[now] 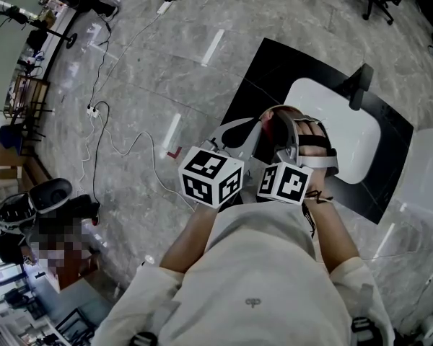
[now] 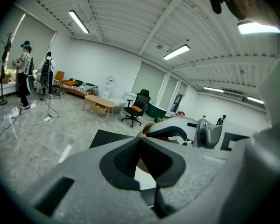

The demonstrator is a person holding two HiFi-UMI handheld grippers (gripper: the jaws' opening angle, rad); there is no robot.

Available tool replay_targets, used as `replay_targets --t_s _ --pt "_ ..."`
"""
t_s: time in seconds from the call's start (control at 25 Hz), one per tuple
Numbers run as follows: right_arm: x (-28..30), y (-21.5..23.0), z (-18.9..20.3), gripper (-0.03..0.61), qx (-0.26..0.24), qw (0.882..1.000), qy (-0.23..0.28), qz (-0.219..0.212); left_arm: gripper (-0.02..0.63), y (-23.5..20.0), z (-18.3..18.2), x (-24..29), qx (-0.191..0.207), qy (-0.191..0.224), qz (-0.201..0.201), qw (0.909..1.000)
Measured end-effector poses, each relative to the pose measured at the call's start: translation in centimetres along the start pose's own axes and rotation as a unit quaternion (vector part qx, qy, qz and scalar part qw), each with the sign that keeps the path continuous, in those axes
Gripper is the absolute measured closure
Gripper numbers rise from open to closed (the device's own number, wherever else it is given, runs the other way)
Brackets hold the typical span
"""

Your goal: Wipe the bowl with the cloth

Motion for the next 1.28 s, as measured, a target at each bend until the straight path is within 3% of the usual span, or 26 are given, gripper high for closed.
replay_targets --t_s 0.24,0.56,0.72,0.92,1.12,1.28 --pt "-0.4 -0.5 0.9 0.563 -0.011 1.000 -0.023 0.004 0.600 -0.8 0.0 -0.4 0.001 0.001 -0.013 0.9999" --pt "-0.2 -0.8 1.5 0.563 0.005 1.000 -0.026 -0.009 0.599 0.1 0.0 -0.1 0.004 -0.002 0.001 1.0000" --pt "-0.1 -2.2 1.1 0.563 0.051 0.997 -0.012 -0.060 0.600 -0.4 0.3 -0.3 0.003 -0.005 -0.007 1.0000" --pt "-0.5 -3.6 -0.4 0.563 0.131 0.985 0.019 -0.114 0.598 -0.4 0.8 -0.5 -0.001 -0.010 -0.009 0.9999" --pt "-1.0 -3.4 -0.9 0.563 0.195 0.971 0.044 -0.129 0.600 -0.6 1.2 -0.5 -0.002 -0.012 -0.015 0.9998" --pt "-1.1 -3.6 -0.3 0.563 0.204 0.969 0.041 -0.135 0.600 -0.9 1.5 -0.5 -0.003 -0.014 -0.018 0.9997"
Point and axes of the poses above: the fingertips, and each gripper's own axes: x forward along the fingers, y to its right, z out of its underside, the point moved 8 cm from there along -x, backward along the fingers, and after that the axes turned 11 degrees about y, right-handed, at the moved point
